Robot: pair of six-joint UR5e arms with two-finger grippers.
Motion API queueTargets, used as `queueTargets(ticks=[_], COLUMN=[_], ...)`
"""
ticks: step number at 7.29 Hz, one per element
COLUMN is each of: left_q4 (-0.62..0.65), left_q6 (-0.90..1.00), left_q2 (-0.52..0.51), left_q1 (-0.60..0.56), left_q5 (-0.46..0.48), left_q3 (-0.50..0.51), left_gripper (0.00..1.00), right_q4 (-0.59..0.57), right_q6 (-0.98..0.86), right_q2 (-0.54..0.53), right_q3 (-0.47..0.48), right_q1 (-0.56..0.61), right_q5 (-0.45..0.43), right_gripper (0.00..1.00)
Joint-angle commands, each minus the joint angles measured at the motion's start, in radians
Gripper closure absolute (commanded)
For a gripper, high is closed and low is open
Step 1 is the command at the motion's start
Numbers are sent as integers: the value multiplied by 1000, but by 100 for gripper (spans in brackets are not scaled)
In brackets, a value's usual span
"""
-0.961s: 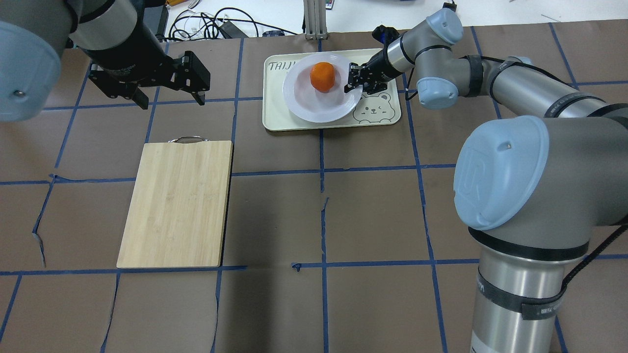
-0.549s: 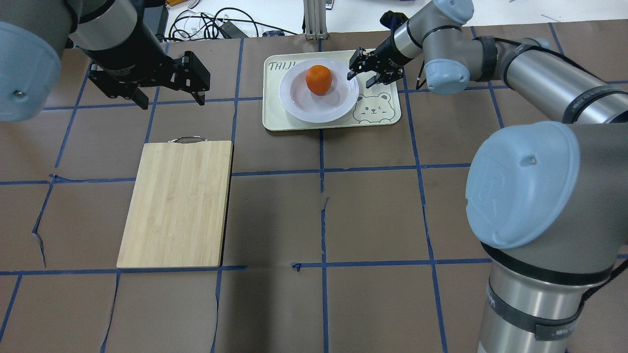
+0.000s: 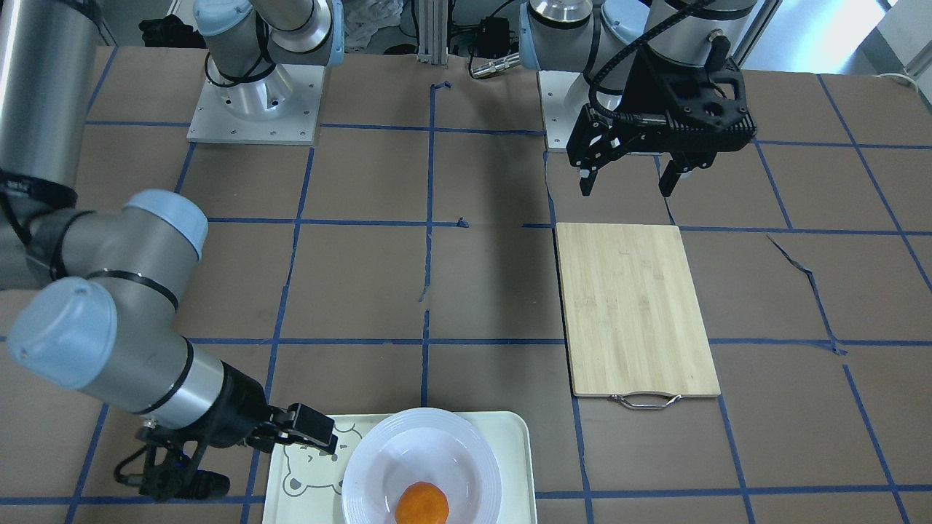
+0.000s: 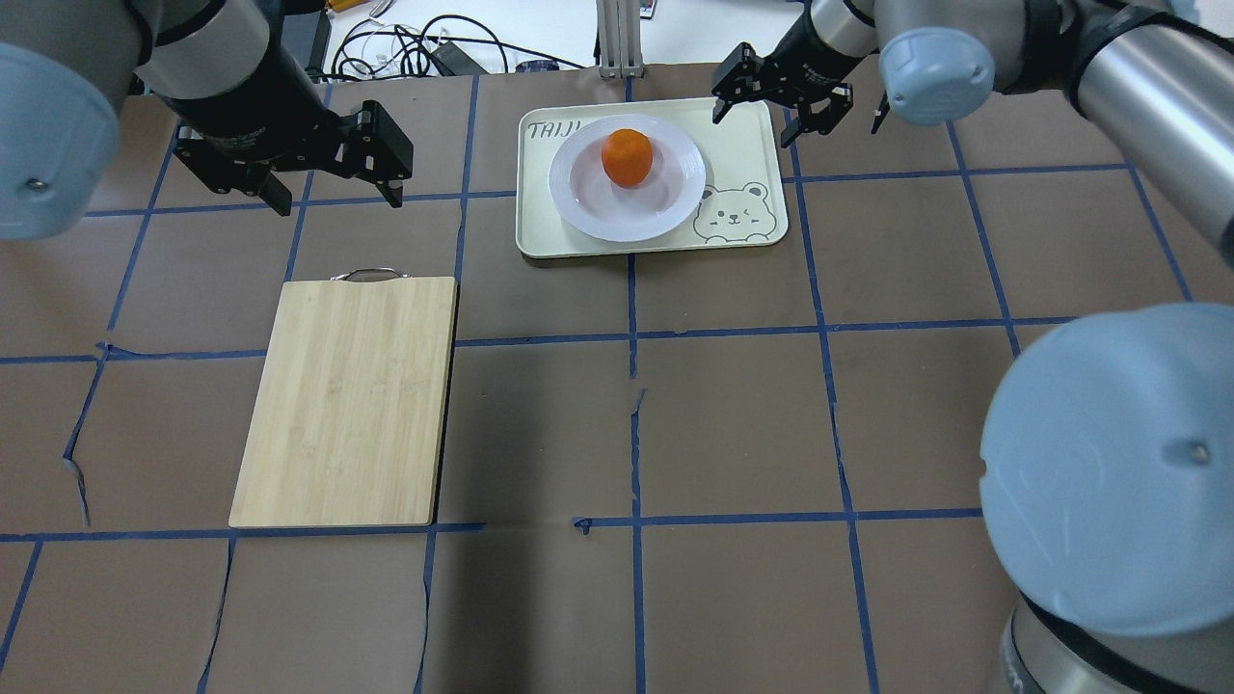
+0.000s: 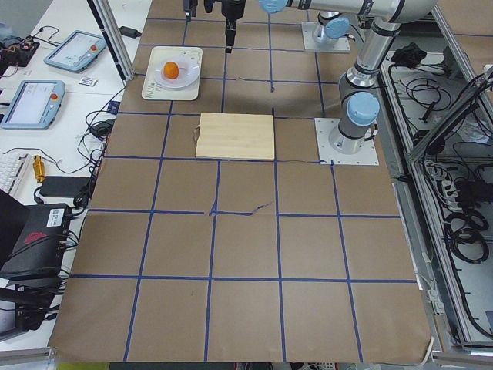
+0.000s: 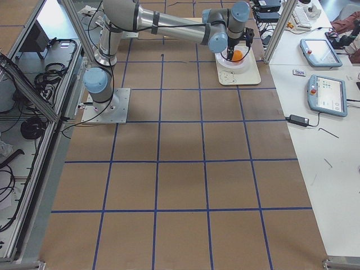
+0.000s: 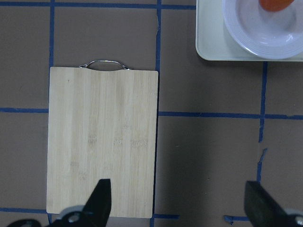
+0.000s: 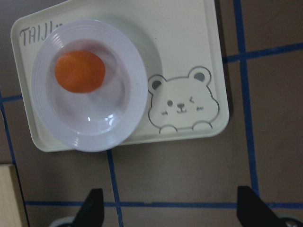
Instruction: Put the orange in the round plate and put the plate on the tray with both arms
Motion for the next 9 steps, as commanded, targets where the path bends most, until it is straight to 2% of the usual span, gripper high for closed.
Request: queueTargets(ticks=[1,3,5,9], left_q4=[0,0,0,-2], left_q6=[0,0,0,2], left_q2=[0,0,0,6], left_q1=[0,0,0,-2], left_q5=[0,0,0,5], left_q3=[0,0,0,1], left_gripper=[0,0,0,0], right_q4=[241,322,323,365], right_q6=[-3,-2,0,0], right_q2=[-177,-233,-245,-249], right_q3=[15,44,54,55], right_q1=[12,27,27,26], right_q5=[-178,-209,-271,-272], right_gripper=[0,0,0,0])
